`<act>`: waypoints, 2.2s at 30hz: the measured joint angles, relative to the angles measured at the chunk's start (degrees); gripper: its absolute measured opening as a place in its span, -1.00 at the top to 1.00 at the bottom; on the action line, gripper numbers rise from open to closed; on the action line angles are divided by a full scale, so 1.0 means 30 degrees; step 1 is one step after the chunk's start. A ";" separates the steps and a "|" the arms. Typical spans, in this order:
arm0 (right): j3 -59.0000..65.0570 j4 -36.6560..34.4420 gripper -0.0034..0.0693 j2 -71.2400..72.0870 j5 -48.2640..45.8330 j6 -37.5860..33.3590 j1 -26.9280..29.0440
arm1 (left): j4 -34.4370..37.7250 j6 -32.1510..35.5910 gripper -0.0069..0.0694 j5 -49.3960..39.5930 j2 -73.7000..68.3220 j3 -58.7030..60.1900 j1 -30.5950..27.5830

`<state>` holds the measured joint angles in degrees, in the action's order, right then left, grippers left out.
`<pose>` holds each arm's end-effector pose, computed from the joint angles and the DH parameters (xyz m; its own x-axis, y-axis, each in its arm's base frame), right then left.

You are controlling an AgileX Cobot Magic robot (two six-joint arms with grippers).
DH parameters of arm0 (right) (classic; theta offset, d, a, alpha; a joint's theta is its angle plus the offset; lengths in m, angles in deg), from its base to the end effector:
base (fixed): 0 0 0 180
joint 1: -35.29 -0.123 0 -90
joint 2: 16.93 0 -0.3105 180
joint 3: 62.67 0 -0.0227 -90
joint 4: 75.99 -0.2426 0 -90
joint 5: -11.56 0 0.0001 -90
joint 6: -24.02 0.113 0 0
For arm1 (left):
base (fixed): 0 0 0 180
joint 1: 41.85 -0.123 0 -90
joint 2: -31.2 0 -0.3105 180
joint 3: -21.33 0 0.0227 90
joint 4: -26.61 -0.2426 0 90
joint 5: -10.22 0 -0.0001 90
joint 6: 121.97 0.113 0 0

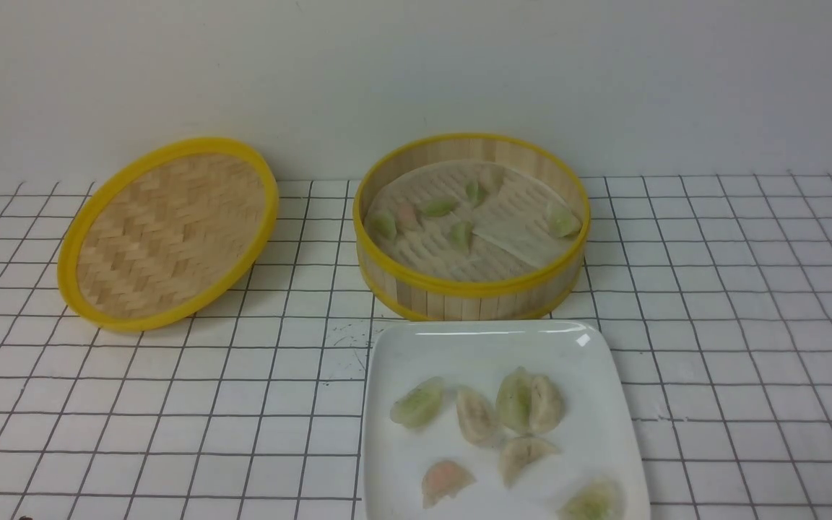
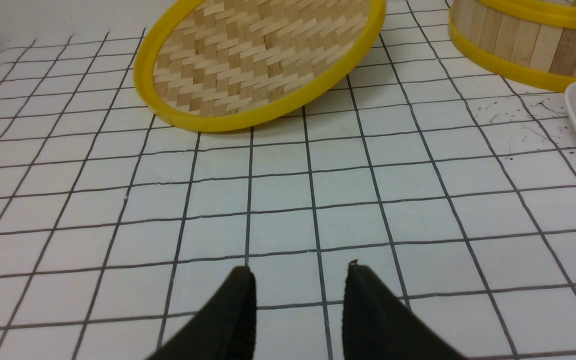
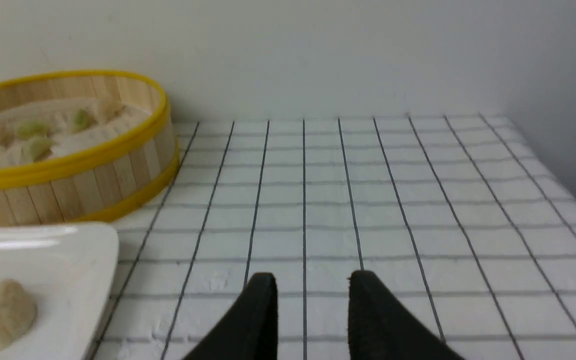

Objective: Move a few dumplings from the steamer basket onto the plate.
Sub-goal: Use the right arm to grab a dumpling from inside the steamer

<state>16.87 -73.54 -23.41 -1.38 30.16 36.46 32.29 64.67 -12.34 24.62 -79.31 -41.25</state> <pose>0.0435 -0.0020 0.1799 -0.1532 0.0686 -0.9858 0.0400 0.9972 0.0632 0.0390 -0.0047 0.1627 -0.3144 0.0276 -0.9489 0.0541 0.9985 0.0111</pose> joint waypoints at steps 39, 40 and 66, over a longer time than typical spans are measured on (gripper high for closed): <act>-0.0211 -0.2537 0.38 0.0000 0.7904 0.4791 0.0000 | 0.0000 0.0000 0.23 0.0000 0.0000 0.0000 0.0000; -0.0360 -0.2360 0.38 0.0000 0.7498 0.4912 0.0000 | 0.0000 0.0000 0.23 0.0000 0.0000 0.0000 0.0000; -1.6825 -0.1450 0.35 -1.9566 -0.3825 0.0332 -0.6248 | -0.0017 0.0000 0.23 0.0000 0.0000 0.0000 0.0000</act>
<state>-33.61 -77.89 -82.11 -12.86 31.16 17.71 32.24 64.67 -12.34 24.62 -79.31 -41.25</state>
